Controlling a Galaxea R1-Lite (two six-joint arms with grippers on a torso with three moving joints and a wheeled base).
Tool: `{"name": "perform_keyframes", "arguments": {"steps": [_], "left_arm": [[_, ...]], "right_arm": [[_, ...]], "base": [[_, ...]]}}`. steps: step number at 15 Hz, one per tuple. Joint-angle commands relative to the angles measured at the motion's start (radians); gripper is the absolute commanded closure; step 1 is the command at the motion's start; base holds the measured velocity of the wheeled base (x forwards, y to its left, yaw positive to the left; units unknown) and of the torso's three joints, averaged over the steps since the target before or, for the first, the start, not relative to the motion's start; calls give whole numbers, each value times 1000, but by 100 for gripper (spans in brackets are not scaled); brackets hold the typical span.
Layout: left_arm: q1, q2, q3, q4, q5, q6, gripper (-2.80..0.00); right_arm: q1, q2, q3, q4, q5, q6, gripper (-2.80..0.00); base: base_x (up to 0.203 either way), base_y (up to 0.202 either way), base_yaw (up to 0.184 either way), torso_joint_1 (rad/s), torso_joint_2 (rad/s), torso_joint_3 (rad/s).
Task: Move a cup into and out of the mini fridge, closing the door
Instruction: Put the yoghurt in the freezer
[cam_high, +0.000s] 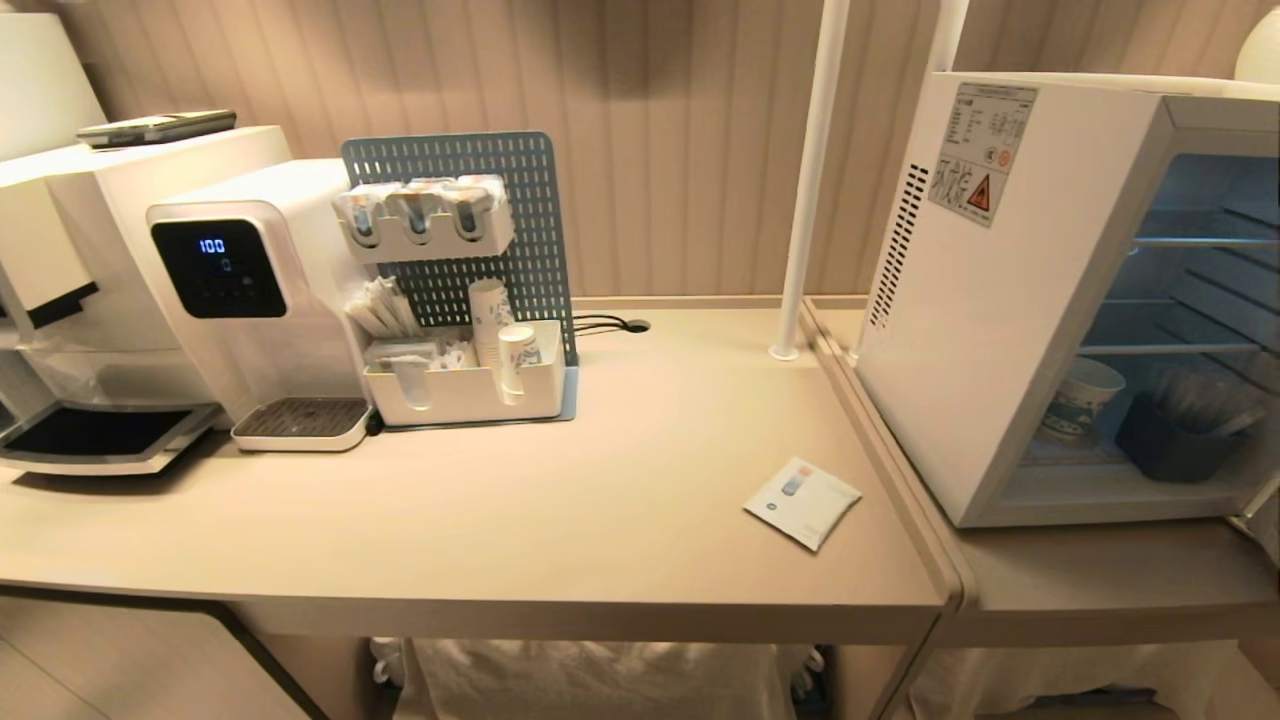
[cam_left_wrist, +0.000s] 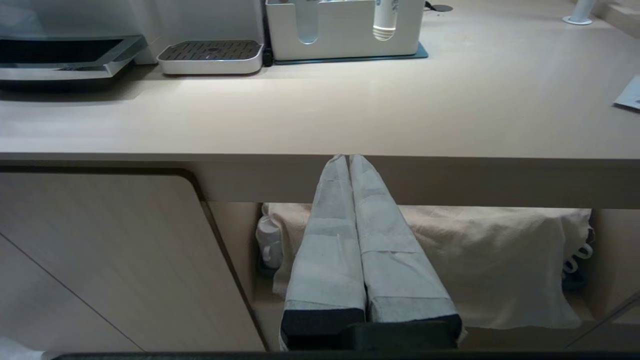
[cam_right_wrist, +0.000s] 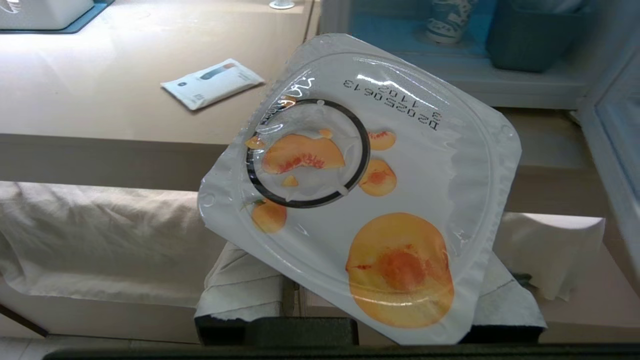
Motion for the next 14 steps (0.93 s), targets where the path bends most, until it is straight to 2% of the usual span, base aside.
{"name": "perform_keyframes", "arguments": {"steps": [1, 9, 14], "left_arm": [[-1, 0, 2, 0, 1, 0, 0], [-1, 0, 2, 0, -1, -4, 0], [-1, 0, 2, 0, 0, -3, 0]], "right_arm": [[0, 2, 0, 0, 0, -1, 0], [1, 2, 0, 0, 0, -1, 0], [0, 2, 0, 2, 0, 1, 0]], "base": [[0, -193, 4, 2, 2, -2], [0, -188, 1, 3, 2, 1], [0, -23, 2, 1, 0, 1]]}}
